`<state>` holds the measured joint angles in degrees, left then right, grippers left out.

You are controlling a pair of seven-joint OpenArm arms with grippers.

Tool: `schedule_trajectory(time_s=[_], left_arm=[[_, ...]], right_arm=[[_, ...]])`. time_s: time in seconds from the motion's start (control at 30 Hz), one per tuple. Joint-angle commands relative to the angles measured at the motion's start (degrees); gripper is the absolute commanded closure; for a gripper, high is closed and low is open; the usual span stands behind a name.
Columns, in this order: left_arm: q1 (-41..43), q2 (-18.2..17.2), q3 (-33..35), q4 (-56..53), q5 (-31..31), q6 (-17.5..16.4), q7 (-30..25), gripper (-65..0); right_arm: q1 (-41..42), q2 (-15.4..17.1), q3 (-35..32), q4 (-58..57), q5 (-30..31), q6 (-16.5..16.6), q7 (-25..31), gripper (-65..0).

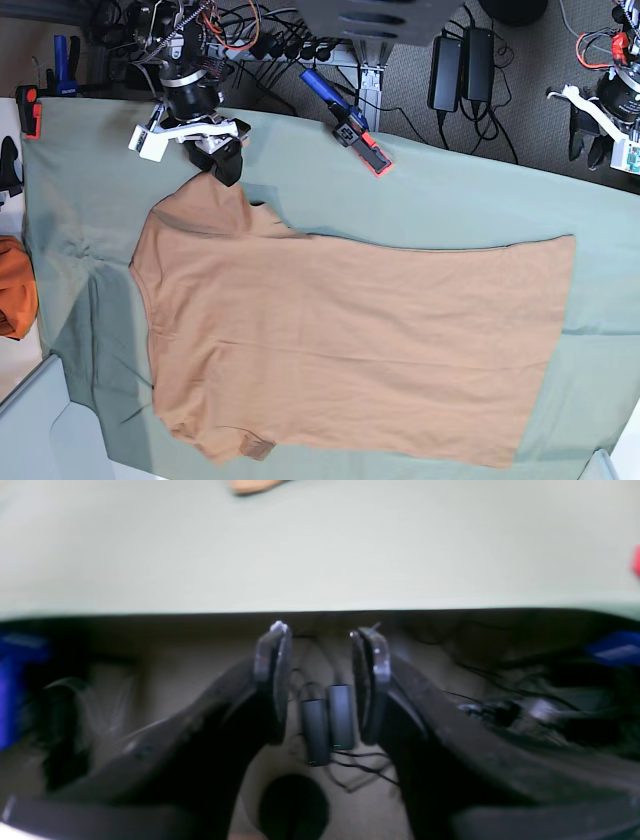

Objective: Fold the T-shirt properly

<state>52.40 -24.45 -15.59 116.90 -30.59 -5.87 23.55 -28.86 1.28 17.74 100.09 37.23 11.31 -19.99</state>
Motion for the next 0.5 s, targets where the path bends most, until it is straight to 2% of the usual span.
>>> schedule_trajectory(time_s=[0.0,0.17,0.47], left_arm=[[0.44,-0.46,-0.35,0.94,-0.24,1.62,-1.01,-24.1],[-1.11,-0.44,-0.35,0.94,-0.24,6.03,0.35,-24.1],[-6.56,-0.39,-0.35,0.79,-0.28,6.54,2.89,-24.1]], right_arm=[[-0.02,-0.42,0.2,0.79,0.22,-1.73,1.33,-32.1],[1.46,-2.12,0.2,0.66,-1.62,-2.69,1.36,-32.1],[1.86,-2.1,0.7,0.66,-4.26,-6.27,1.33,-32.0]])
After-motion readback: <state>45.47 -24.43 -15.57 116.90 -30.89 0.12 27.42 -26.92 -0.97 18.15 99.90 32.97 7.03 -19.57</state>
